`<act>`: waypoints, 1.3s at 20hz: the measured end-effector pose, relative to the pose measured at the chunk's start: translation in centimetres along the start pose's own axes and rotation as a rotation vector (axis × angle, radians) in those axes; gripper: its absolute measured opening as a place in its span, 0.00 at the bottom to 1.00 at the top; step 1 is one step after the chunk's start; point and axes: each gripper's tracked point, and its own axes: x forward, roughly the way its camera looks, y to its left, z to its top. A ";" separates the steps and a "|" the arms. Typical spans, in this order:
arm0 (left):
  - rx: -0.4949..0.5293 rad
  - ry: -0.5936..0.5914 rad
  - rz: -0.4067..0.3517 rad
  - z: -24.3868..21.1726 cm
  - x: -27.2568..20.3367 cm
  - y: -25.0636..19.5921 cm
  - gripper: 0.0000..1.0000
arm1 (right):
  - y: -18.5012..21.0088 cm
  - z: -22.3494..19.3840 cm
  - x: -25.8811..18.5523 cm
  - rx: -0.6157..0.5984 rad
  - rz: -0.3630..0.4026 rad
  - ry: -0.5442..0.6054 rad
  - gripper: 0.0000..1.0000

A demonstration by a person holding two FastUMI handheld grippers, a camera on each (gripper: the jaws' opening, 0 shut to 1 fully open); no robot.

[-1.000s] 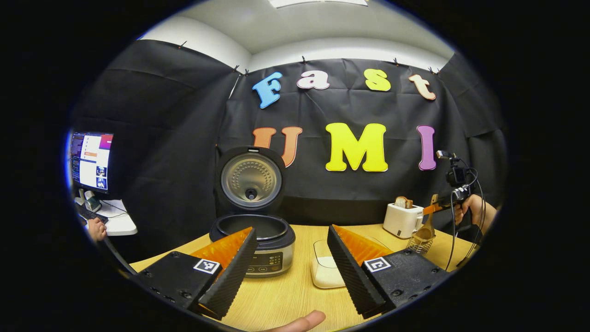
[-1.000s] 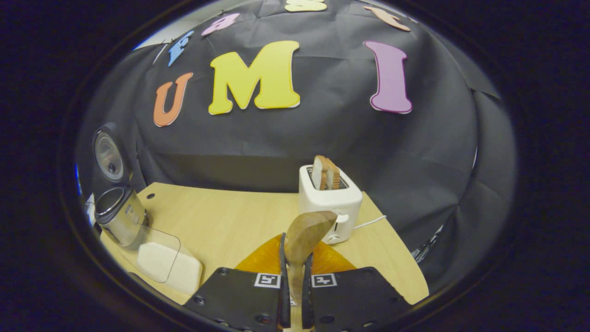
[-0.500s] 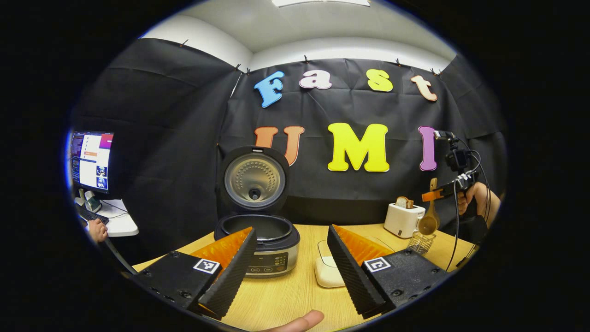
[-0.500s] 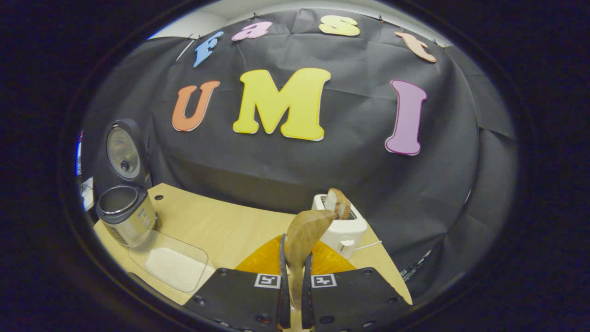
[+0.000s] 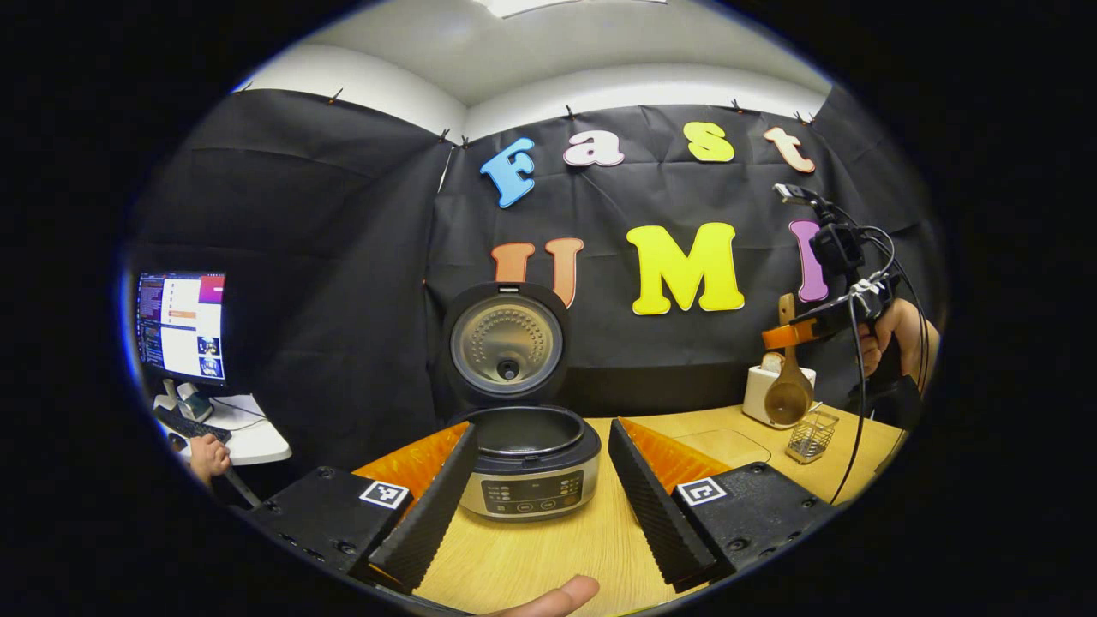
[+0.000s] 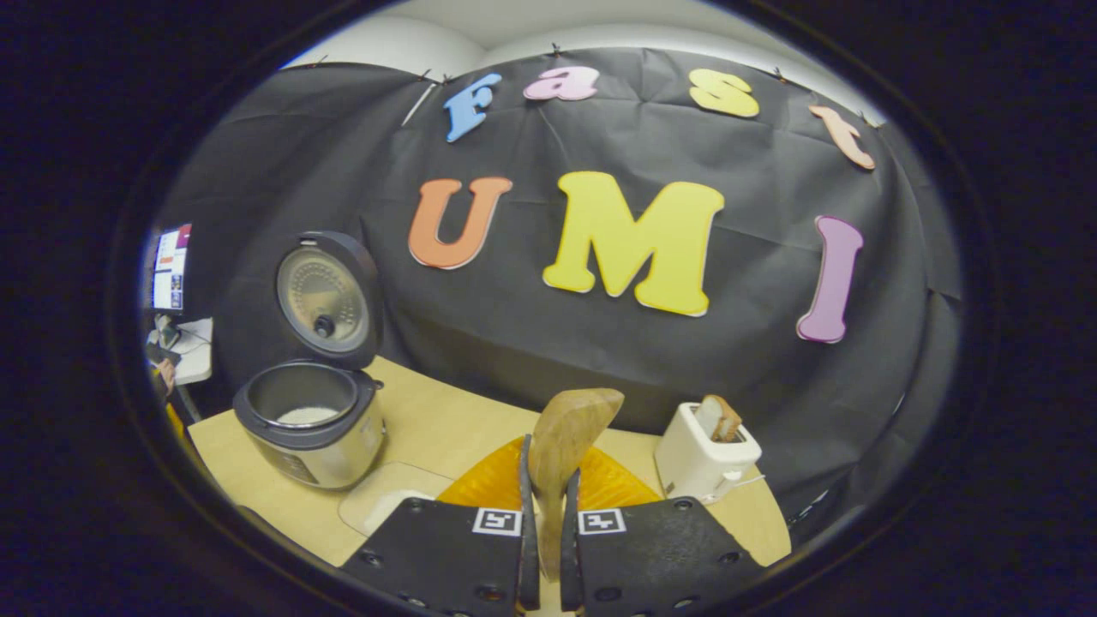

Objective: Close the left gripper, press the button to open the rice cooker; take a wooden spoon from the chopstick holder with the right hand, scoop a spoonful of rice and pour it into the rice cooker, then put the wooden spoon back into the chopstick holder.

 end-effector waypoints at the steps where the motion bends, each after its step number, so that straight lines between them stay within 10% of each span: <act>1: 0.009 0.005 0.002 0.0 -0.2 0.1 0.98 | 1.8 0.1 0.2 -0.009 0.020 -0.008 0.09; 7: 0.049 -0.004 -0.042 0.8 -1.2 -1.5 0.98 | 8.5 -3.1 3.4 -0.048 0.047 0.037 0.09; 26: 0.013 0.029 -0.040 0.0 -1.2 -0.6 0.98 | 5.4 -11.2 10.4 0.013 -0.358 0.136 0.10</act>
